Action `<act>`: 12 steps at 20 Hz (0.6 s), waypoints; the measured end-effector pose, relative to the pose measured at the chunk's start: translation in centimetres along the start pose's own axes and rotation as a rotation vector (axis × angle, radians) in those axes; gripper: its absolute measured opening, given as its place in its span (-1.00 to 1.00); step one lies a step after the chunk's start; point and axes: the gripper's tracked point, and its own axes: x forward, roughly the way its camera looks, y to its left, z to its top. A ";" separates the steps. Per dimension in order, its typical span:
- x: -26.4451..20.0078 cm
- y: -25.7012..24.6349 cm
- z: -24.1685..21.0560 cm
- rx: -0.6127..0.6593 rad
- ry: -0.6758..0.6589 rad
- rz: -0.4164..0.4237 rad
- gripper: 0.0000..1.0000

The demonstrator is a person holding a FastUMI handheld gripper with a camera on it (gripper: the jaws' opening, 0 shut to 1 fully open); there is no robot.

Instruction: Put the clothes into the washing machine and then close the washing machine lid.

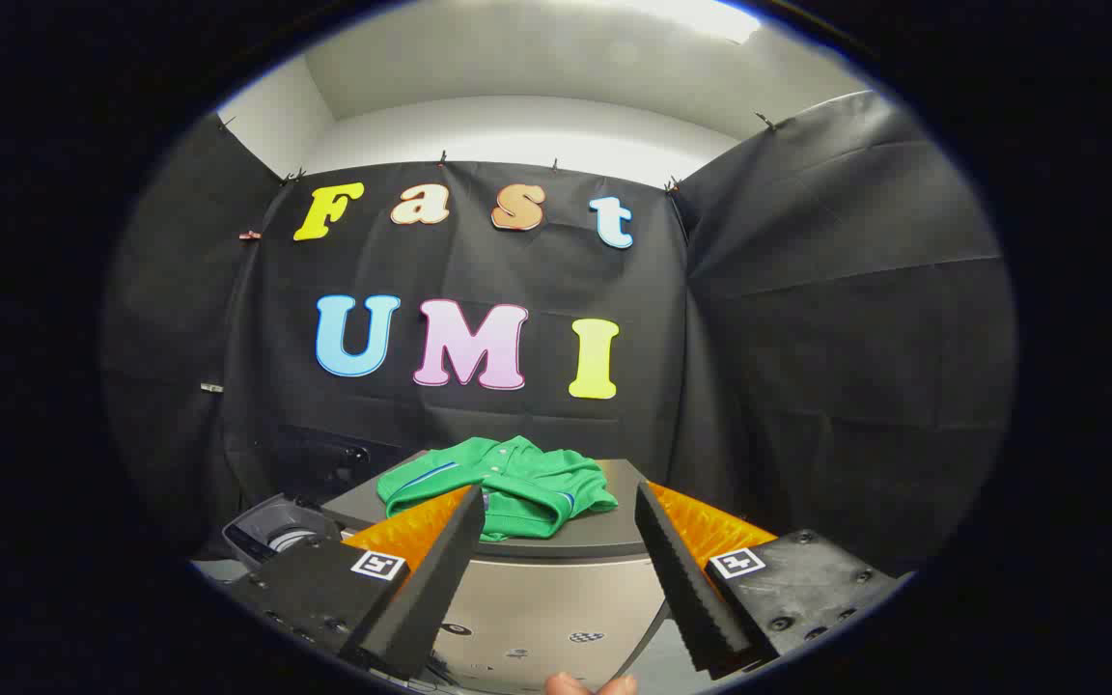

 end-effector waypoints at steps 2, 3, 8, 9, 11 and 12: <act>0.0 -0.1 -0.1 0.005 0.003 -0.002 0.97; 0.1 -0.1 -0.1 0.008 0.004 -0.003 0.97; 0.1 -0.3 -0.2 0.007 0.008 -0.008 0.97; 0.3 -0.2 -0.2 0.008 0.010 -0.008 0.97; 0.2 -0.2 -0.2 0.009 0.010 -0.007 0.97; 0.2 -0.2 -0.3 0.008 0.010 -0.006 0.97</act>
